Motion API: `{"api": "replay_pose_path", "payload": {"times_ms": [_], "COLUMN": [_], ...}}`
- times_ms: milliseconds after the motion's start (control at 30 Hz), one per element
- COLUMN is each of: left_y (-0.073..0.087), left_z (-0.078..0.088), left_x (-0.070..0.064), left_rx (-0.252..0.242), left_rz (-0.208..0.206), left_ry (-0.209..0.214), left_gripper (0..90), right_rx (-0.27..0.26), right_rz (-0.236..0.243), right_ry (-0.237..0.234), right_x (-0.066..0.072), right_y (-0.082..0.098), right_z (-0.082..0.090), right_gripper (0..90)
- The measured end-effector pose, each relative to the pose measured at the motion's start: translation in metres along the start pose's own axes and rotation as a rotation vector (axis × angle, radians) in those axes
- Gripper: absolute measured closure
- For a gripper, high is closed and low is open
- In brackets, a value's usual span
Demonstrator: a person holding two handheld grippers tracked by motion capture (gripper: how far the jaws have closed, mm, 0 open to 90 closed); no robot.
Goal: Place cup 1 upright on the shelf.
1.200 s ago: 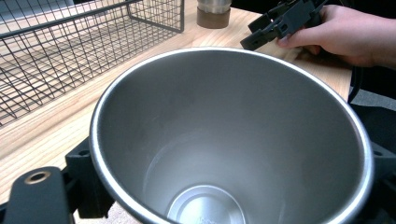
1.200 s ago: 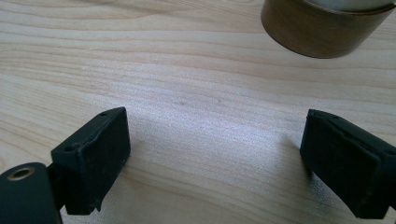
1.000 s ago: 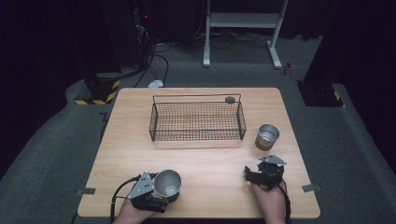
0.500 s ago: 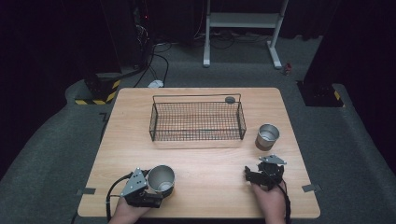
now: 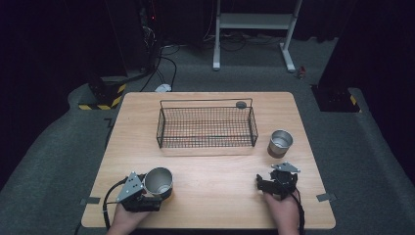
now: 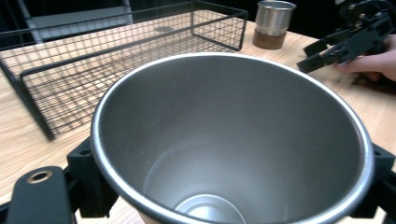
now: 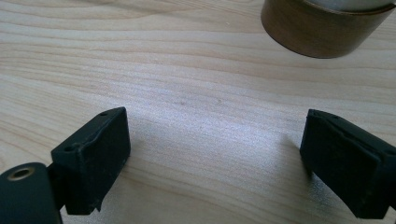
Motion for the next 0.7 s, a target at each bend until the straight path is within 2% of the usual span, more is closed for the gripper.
{"api": "replay_pose_path", "payload": {"times_ms": [133, 200, 333, 467, 533, 700], "left_y": [0.001, 0.001, 0.0, -0.006, -0.011, -0.021], "left_z": [0.0, -0.001, -0.005, -0.01, -0.015, -0.024], "left_x": [0.006, 0.007, 0.008, 0.006, 0.004, -0.003], "left_rx": [0.011, 0.017, 0.038, 0.044, 0.034, 0.023], "left_rz": [0.006, 0.021, 0.013, -0.002, 0.017, 0.009], "left_ry": [-0.023, -0.015, -0.033, -0.034, -0.022, -0.02], "left_gripper": [13.9, 13.9, 13.9, 13.9, 13.9, 13.9], "right_rx": [0.0, -0.002, -0.002, -0.001, -0.001, -0.001], "right_rz": [0.0, 0.004, 0.003, 0.006, 0.006, 0.007], "right_ry": [0.0, 0.0, 0.0, 0.0, 0.0, -0.001], "right_x": [0.0, 0.0, 0.0, 0.0, 0.0, -0.001], "right_y": [0.0, 0.0, 0.0, 0.0, 0.0, 0.0], "right_z": [0.0, 0.0, 0.0, 0.0, 0.0, 0.0], "right_gripper": [8.4, 8.5, 8.5, 8.5, 8.5, 8.5]}}
Point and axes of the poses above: each handheld gripper's, and its own axes: z roughly backward along the jaws, y roughly out of its underside, x roughly to its left, the point moved 8 cm from there along -z, roughly forward along the jaws, and after that the axes turned 14 degrees about -y, right-handed, at the moved point
